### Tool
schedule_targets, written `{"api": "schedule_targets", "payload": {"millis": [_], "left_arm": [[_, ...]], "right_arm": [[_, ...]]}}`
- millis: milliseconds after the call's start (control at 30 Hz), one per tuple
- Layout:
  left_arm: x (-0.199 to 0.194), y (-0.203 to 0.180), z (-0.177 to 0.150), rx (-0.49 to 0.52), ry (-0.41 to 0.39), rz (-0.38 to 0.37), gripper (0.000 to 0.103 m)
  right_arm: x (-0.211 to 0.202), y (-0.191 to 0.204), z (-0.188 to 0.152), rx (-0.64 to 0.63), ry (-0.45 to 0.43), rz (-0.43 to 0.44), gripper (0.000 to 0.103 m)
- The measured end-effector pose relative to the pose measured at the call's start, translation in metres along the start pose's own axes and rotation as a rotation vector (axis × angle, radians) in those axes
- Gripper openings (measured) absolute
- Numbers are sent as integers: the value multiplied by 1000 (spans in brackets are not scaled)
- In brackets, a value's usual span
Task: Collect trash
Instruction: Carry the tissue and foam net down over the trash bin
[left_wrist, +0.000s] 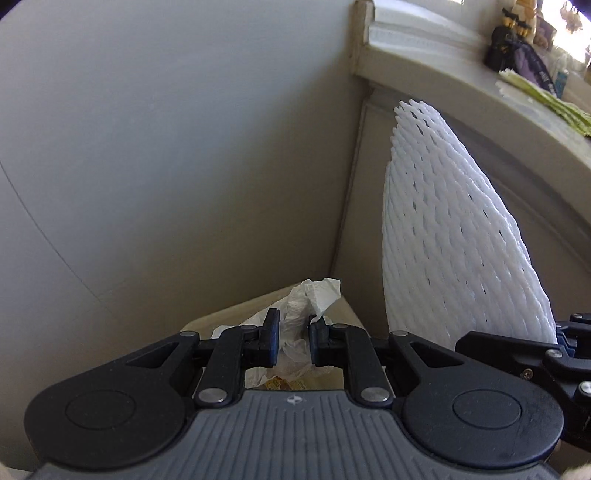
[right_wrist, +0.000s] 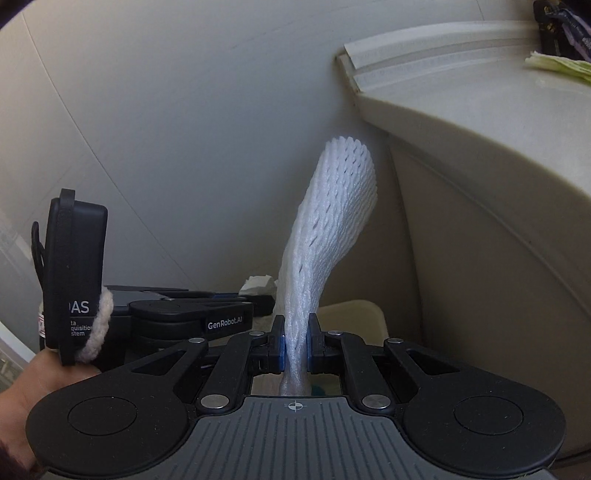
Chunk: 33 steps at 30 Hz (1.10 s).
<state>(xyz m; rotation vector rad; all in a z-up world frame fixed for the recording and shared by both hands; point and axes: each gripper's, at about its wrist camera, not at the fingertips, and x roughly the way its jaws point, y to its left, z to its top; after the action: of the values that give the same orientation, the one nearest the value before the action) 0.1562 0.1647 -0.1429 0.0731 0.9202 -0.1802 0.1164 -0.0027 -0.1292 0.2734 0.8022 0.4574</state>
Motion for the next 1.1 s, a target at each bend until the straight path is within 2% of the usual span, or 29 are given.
{"api": "schedule_targets", "payload": {"millis": [200, 533, 867, 1100], "left_arm": [[32, 13, -21, -18, 83, 15, 14], [62, 25, -38, -36, 175, 49, 14], [83, 26, -44, -27, 217, 61, 15], [97, 16, -26, -46, 226, 75, 15]], "right_arm": [[46, -12, -20, 32, 89, -31, 10], [96, -26, -40, 31, 197, -80, 10], [133, -41, -42, 48, 245, -96, 10], [147, -52, -36, 97, 249, -83, 10]]}}
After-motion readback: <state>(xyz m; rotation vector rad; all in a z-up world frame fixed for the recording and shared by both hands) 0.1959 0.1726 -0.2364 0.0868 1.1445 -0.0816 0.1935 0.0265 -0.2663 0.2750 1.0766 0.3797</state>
